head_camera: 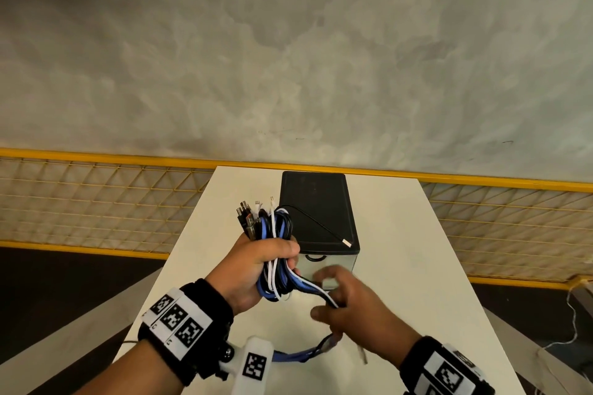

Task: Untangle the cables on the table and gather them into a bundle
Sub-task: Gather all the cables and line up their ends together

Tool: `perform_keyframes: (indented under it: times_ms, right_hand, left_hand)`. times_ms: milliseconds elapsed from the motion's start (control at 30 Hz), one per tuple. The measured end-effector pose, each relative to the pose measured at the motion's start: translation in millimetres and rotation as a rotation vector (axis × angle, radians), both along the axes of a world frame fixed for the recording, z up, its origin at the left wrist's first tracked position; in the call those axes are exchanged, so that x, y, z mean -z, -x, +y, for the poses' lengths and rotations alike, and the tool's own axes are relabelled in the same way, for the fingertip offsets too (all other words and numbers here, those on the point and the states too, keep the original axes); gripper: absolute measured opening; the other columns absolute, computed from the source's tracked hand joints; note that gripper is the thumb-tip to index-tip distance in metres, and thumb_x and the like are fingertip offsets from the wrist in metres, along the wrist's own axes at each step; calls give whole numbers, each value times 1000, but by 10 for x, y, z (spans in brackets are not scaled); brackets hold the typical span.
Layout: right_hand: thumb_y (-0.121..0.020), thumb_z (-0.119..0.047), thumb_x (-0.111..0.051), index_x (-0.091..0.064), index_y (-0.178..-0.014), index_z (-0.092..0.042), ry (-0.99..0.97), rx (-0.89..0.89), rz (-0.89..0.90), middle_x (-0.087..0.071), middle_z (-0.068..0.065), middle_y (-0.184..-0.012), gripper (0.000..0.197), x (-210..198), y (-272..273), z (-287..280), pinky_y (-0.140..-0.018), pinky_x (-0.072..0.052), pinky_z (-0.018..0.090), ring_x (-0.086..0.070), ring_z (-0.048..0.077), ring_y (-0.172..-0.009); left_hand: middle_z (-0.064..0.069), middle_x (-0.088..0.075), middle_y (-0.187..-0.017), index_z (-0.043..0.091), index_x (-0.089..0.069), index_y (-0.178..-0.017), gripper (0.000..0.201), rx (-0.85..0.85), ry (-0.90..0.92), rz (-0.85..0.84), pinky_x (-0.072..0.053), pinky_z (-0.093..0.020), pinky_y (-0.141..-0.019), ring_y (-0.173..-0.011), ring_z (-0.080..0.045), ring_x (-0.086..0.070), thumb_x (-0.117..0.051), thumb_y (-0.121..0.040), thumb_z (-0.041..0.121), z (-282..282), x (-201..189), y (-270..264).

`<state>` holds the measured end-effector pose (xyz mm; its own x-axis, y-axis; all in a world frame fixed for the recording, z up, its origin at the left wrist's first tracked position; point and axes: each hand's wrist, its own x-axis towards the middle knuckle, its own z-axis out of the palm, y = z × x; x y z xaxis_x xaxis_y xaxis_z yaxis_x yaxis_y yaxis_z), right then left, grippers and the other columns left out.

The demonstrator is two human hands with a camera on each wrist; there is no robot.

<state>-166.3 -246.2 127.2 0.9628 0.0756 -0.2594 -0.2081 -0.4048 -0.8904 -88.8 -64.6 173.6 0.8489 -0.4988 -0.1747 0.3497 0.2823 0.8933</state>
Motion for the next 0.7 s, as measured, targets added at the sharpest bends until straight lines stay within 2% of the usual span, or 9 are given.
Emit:
perform_keyframes:
  times_ms: [100,133,200,300,467,533,600,633,700]
  right_hand:
    - [-76,-22,-82,-12,-132,-67,108,132,-187,-63,-5,-77,100,-83,39,-35,-67,-55,21,-61,9,-62]
    - [-74,-23,-84,3,-132,-70,138,132,-214,-63,-5,-86,115,-108,35,-47,-69,-54,20,-63,10,-66]
    - [-72,-24,-85,18,-135,-67,188,96,-227,-59,-9,-98,128,-170,10,-68,-67,-54,19,-63,13,-68]
    - [-76,-27,-82,11,-143,-61,338,-57,-200,-53,-20,-112,120,-266,-16,-85,-66,-51,16,-58,9,-67]
    - [-84,-17,-71,-42,-139,-47,432,-189,-319,-50,-28,-101,69,-246,-26,-30,-72,-41,4,-50,-15,-87]
    - [-85,-12,-64,-38,-139,-52,451,-218,-353,-52,-25,-107,72,-217,-16,5,-77,-42,6,-51,-12,-91]
    - [-86,-8,-57,-20,-140,-64,513,-277,-370,-51,-20,-115,86,-197,-2,41,-84,-49,17,-56,0,-99]
    - [-87,-7,-54,-10,-139,-68,553,-307,-368,-50,-17,-118,91,-202,11,57,-85,-51,24,-58,9,-100]
    - [-90,-7,-48,0,-139,-68,619,-326,-363,-47,-13,-122,93,-255,31,74,-80,-51,28,-58,19,-94]
  left_hand:
    - [-13,-54,-60,0,-61,-69,8,-37,-133,-77,-49,-29,-58,-54,-22,-53,-66,-68,6,78,1,-95]
    - [-13,-55,-60,0,-61,-68,8,-39,-172,-92,-49,-30,-60,-54,-22,-54,-67,-67,6,101,7,-114]
    - [-13,-56,-59,1,-62,-64,8,-20,-260,-130,-49,-29,-61,-54,-22,-55,-67,-65,7,133,36,-127]
    - [-14,-57,-60,0,-63,-63,9,25,-316,-153,-48,-26,-56,-53,-22,-55,-68,-64,7,151,74,-107]
    - [-13,-58,-59,3,-65,-62,6,-42,-271,-124,-50,-30,-59,-53,-25,-57,-69,-64,6,115,84,-104]
    - [-13,-56,-59,6,-66,-62,5,-111,-220,-83,-51,-33,-61,-53,-26,-56,-71,-64,6,72,79,-94]
    - [-12,-58,-62,5,-67,-69,6,-139,-187,-60,-52,-31,-58,-54,-24,-58,-71,-64,6,32,72,-79]
    - [-12,-61,-66,4,-69,-74,11,-135,-181,-60,-52,-30,-57,-57,-23,-61,-71,-64,6,13,72,-64]
    - [-14,-74,-83,0,-72,-85,17,-115,-175,-50,-55,-32,-60,-65,-24,-67,-72,-68,4,-27,70,-47]
